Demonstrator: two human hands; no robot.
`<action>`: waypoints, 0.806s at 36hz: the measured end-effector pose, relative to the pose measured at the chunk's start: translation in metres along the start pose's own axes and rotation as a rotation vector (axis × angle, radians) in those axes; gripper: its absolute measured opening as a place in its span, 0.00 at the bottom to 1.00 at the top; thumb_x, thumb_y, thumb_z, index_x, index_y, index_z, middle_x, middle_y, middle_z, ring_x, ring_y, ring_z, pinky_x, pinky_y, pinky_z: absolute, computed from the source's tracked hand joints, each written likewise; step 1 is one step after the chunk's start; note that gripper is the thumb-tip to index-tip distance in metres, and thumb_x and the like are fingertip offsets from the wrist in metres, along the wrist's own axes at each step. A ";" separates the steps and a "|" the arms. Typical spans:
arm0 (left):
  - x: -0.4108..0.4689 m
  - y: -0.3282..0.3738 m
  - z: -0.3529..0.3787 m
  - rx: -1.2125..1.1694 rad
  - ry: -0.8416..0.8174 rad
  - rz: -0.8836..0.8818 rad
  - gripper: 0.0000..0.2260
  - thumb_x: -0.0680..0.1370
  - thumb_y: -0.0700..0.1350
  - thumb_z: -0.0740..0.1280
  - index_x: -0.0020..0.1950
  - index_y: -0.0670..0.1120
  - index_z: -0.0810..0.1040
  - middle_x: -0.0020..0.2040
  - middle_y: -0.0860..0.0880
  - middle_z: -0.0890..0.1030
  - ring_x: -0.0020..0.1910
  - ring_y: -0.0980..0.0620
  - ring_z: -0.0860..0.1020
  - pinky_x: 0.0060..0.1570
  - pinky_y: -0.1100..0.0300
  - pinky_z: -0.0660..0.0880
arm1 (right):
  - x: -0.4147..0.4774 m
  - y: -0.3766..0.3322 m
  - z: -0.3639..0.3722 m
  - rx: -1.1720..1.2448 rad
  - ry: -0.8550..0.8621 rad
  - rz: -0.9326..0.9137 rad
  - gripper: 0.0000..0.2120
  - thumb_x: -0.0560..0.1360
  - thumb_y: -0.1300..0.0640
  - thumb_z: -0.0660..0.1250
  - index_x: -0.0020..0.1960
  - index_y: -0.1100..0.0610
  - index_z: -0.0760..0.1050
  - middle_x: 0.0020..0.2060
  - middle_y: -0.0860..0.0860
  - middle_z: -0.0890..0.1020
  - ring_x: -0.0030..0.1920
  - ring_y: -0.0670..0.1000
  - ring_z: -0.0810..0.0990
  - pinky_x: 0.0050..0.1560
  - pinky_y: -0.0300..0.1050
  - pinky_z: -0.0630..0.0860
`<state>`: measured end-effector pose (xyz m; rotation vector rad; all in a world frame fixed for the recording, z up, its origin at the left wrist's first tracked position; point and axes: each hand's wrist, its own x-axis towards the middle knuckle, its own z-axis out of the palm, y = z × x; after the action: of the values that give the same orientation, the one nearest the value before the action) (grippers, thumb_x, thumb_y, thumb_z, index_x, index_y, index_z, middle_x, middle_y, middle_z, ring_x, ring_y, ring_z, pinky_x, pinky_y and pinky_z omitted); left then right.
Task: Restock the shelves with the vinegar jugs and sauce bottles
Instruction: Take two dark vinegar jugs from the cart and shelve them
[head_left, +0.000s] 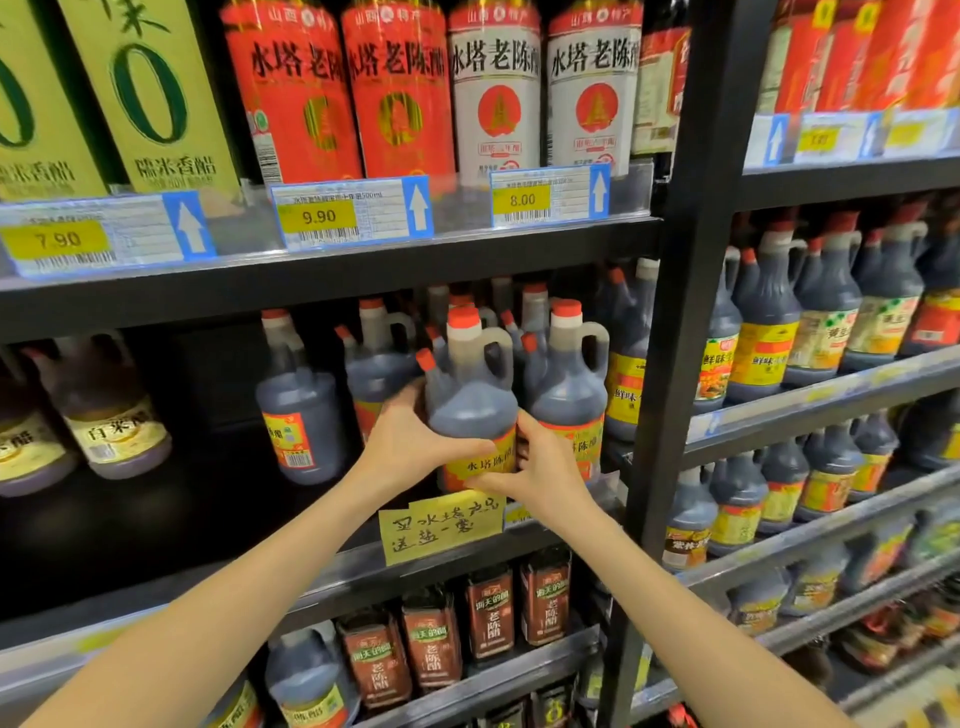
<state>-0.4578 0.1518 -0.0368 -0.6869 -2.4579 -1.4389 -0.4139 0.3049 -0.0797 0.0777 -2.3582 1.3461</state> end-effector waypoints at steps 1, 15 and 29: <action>0.001 -0.003 0.002 -0.003 -0.001 -0.019 0.34 0.60 0.47 0.82 0.61 0.47 0.71 0.54 0.58 0.77 0.53 0.59 0.76 0.47 0.70 0.73 | 0.001 0.001 0.000 -0.008 -0.021 0.012 0.33 0.61 0.53 0.80 0.63 0.55 0.73 0.54 0.49 0.81 0.55 0.48 0.79 0.55 0.51 0.78; 0.006 -0.012 0.005 0.045 -0.068 -0.086 0.45 0.57 0.57 0.81 0.70 0.48 0.67 0.65 0.51 0.75 0.63 0.52 0.74 0.60 0.55 0.74 | -0.011 0.000 0.008 -0.014 0.029 0.166 0.30 0.63 0.50 0.78 0.60 0.60 0.73 0.52 0.55 0.81 0.55 0.56 0.78 0.56 0.58 0.76; 0.019 0.010 -0.018 0.204 -0.182 -0.124 0.33 0.65 0.61 0.74 0.64 0.47 0.73 0.53 0.53 0.76 0.49 0.54 0.74 0.41 0.63 0.72 | -0.037 -0.006 0.044 0.106 0.265 0.233 0.51 0.56 0.42 0.79 0.73 0.55 0.62 0.65 0.51 0.73 0.67 0.50 0.71 0.64 0.54 0.73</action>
<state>-0.4703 0.1463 -0.0125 -0.6583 -2.7826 -1.1884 -0.3936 0.2594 -0.1083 -0.3344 -2.1222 1.4864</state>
